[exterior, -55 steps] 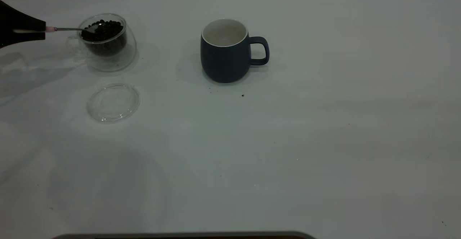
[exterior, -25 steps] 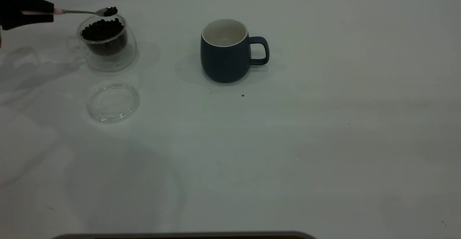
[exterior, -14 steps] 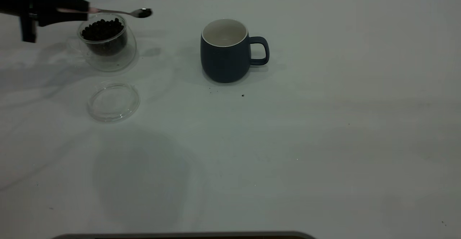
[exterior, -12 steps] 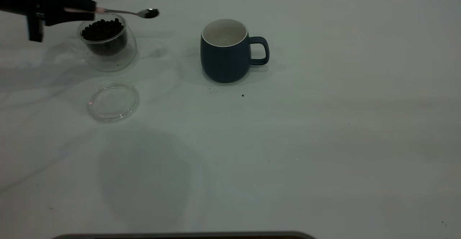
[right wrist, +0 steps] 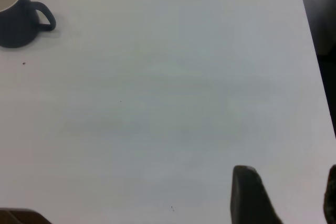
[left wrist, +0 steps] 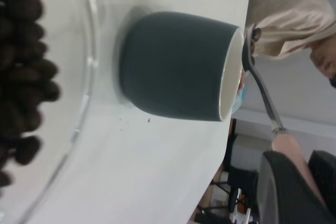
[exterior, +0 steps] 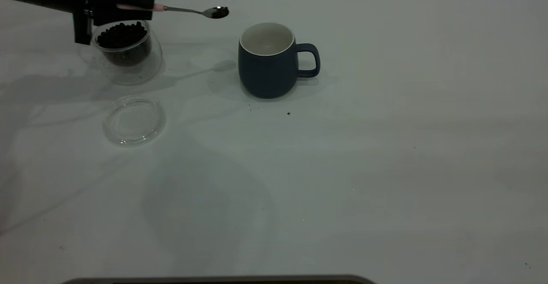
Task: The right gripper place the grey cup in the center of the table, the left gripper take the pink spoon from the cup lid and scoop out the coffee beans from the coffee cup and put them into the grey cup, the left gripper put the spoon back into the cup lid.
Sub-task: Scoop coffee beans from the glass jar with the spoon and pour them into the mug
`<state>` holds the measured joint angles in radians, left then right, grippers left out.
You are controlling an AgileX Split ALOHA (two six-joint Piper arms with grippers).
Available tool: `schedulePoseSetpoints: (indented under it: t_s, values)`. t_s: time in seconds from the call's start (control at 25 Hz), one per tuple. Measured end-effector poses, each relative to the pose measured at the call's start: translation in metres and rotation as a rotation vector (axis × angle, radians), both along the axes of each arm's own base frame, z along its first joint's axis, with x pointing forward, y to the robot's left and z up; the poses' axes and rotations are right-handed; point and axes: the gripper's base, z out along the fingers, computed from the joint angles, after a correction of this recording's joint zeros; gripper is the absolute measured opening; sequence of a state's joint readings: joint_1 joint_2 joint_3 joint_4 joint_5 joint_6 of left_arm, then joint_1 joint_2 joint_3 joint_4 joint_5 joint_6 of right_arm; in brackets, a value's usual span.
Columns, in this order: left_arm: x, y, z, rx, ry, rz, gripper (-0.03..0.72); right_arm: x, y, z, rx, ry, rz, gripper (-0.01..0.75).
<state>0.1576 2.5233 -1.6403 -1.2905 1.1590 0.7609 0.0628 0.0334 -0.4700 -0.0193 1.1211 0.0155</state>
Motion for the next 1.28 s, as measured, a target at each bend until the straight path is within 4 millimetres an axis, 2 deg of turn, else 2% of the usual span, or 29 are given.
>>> schedulePoseSetpoints:
  t_s: [0.8, 1.28]
  values:
    - [-0.003, -0.040, 0.000, 0.005, -0.072, -0.117, 0.115, 0.000, 0.000, 0.000, 0.000, 0.000, 0.000, 0.374]
    - [-0.005, -0.057, 0.000, 0.021, -0.246, -0.228, 0.115, 0.000, 0.000, 0.000, 0.000, 0.000, 0.000, 0.374]
